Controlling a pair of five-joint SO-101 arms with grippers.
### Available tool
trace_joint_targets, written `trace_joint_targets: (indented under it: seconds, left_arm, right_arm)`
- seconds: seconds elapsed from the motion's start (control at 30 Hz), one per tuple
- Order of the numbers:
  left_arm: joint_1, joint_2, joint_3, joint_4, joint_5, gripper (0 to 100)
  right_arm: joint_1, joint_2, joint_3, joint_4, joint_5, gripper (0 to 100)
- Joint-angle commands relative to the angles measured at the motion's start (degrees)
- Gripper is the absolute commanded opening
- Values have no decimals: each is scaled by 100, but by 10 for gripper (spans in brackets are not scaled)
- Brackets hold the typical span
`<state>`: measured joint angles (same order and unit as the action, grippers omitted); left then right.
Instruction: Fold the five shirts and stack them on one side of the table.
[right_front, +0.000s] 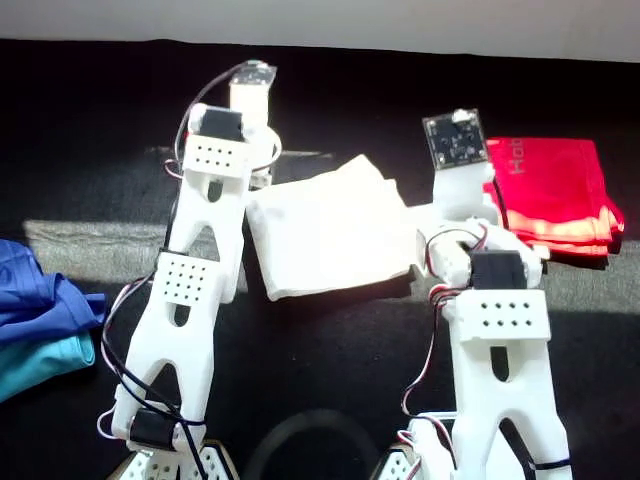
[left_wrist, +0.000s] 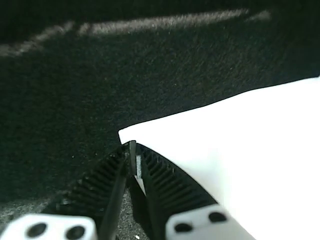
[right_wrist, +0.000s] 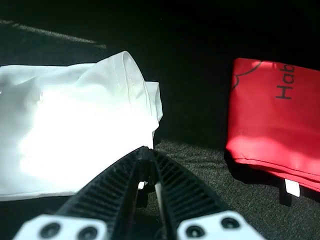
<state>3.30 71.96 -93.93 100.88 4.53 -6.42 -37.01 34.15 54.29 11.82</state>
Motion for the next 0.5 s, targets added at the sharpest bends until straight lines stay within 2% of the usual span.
trace_joint_targets:
  seconds: [0.0,0.1,0.17,0.37,0.47]
  left_arm:
    - [31,-1156,-119,62,9,8]
    - [66,-1886,259,88,18,8]
    - [154,-2475,998,88,18,8]
    - [303,-4787,4462,44,299,9]
    - [312,-5798,5956,-88,308,9]
  right_arm:
    - [163,549,-1209,66,-44,7]
    - [154,1385,-1982,66,-44,7]
    - [136,2009,-2466,66,-53,7]
    - [119,3811,-3934,233,-870,7]
    - [-92,4558,-4734,576,-976,7]
